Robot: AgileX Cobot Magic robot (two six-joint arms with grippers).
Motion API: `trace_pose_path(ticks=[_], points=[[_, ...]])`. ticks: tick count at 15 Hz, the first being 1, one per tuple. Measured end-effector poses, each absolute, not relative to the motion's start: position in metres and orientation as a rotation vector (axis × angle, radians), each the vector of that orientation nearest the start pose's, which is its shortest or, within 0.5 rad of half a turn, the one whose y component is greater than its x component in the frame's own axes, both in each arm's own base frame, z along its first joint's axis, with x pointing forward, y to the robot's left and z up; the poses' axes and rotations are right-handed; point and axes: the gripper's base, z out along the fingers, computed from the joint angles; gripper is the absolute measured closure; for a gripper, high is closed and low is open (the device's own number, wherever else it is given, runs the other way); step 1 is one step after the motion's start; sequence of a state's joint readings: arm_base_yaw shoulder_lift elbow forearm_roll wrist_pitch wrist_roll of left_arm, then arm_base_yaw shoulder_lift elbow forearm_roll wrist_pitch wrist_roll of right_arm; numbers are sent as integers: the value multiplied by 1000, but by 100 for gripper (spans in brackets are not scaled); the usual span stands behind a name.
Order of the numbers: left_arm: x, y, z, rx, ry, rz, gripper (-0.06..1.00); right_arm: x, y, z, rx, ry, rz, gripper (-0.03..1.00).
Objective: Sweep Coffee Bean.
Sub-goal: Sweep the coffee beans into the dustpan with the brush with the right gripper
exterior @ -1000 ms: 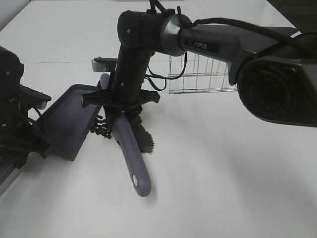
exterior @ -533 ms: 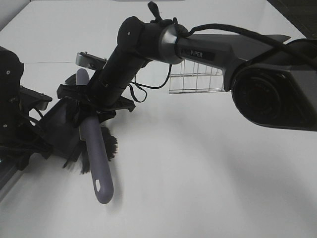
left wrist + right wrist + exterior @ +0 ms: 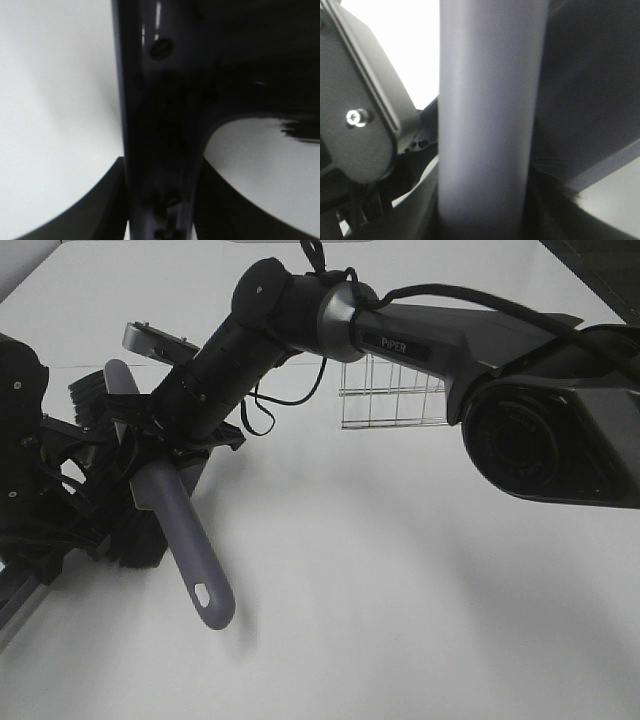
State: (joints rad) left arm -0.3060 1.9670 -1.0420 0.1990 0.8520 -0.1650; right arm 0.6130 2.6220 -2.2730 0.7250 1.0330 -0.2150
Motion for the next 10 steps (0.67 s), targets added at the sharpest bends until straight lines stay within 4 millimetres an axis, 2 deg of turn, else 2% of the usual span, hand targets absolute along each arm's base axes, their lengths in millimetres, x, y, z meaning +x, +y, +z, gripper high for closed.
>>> trace_pose_path(ticks=[4, 6, 10], points=[[308, -84, 107, 444, 3185, 251, 61, 418, 353, 149, -904, 2663, 948, 60], [308, -84, 107, 443, 3185, 250, 61, 421, 348, 170, -990, 2641, 821, 60], [308, -84, 107, 428, 3187, 247, 61, 429, 341, 190, -946, 2607, 657, 60]])
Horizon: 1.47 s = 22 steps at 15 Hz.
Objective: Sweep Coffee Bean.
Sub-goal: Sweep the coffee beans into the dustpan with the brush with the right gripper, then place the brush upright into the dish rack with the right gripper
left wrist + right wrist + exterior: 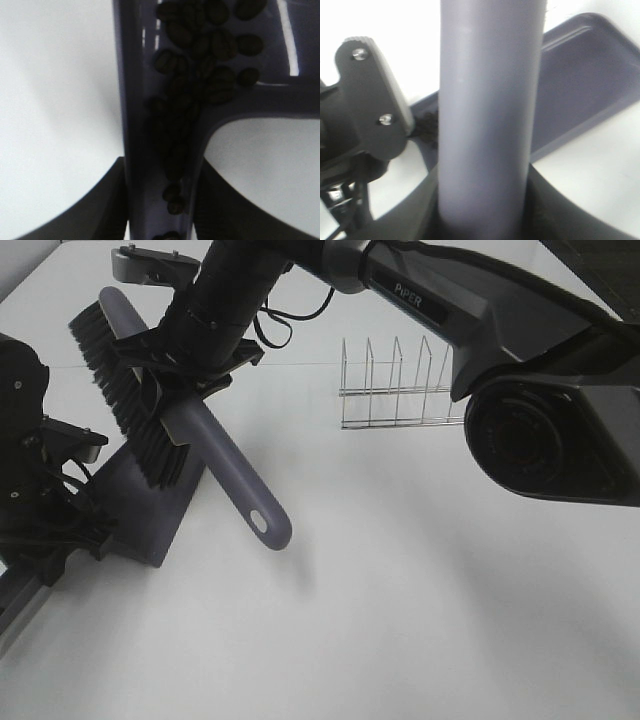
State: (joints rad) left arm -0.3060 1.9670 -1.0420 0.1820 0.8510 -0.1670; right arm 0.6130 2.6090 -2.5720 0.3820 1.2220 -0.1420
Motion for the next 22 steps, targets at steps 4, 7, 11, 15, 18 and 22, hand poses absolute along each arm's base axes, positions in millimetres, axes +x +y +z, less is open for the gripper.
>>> trace_pose_path(ticks=[4, 7, 11, 15, 18, 22], points=[[307, -86, 110, 391, 3190, 215, 61, 432, 326, 226, -832, 2588, 465, 60], [306, -88, 114, 354, 3192, 177, 61, 421, 317, 265, -807, 2547, 467, 60], [306, -90, 124, 317, 3172, 132, 61, 399, 289, 292, -793, 2587, 303, 60], [305, -91, 132, 276, 3153, 95, 61, 375, 254, 306, -690, 2649, 69, 60], [305, -94, 132, 196, 3154, 49, 61, 352, 233, 298, -679, 2721, -13, 60], [306, -96, 132, 115, 3154, 15, 61, 332, 187, 277, -464, 2884, -92, 60]])
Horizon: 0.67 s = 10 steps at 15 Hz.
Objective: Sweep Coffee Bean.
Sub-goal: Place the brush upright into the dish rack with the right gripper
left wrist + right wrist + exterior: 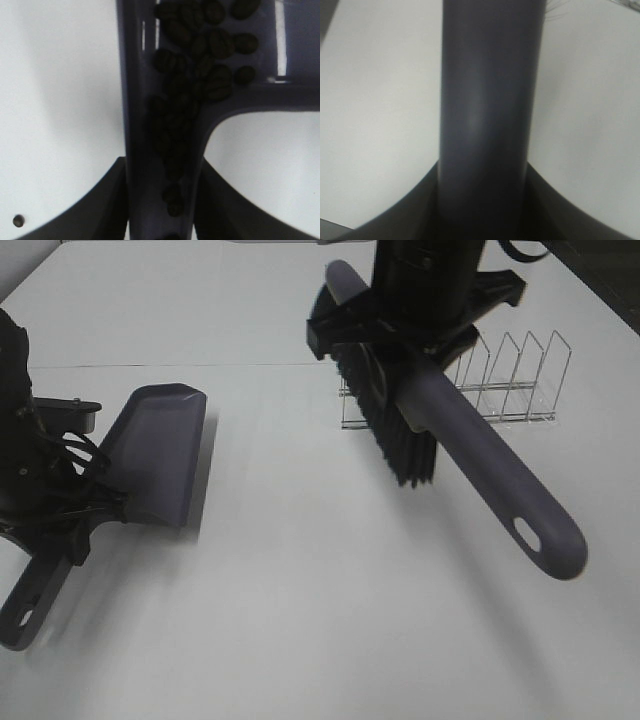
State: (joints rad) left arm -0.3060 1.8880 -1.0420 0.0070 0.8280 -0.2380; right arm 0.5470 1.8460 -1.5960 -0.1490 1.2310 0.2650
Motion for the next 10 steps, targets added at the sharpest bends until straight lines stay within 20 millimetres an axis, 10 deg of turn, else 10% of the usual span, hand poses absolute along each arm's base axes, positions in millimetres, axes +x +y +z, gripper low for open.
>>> trace_pose_path(ticks=[5, 10], points=[[307, -98, 132, -5, 3141, -11, 61, 319, 135, 245, -257, 3043, -201, 60], [307, -98, 132, -10, 3137, -13, 61, 305, 128, 221, -240, 3146, -212, 60]])
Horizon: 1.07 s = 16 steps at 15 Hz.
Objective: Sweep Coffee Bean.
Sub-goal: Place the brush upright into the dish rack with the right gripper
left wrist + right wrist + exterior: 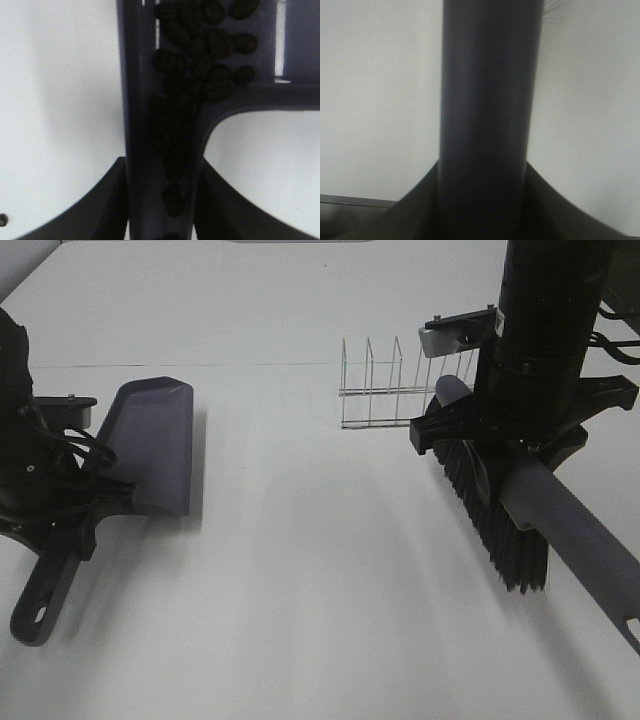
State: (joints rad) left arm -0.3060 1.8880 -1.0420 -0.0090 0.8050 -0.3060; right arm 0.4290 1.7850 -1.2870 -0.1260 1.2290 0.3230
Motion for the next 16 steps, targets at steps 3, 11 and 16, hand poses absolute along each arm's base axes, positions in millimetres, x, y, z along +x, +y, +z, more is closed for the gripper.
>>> trace_pose_path(ticks=[3, 11, 16], points=[[307, -98, 132, -10, 3137, -13, 61, 308, 128, 220, -175, 3114, -197, 60], [307, -98, 132, 15, 3139, -12, 61, 346, 63, 209, 156, 3110, -191, 60], [305, -97, 132, 20, 3159, -3, 61, 394, 85, 184, 179, 3184, -12, 60]])
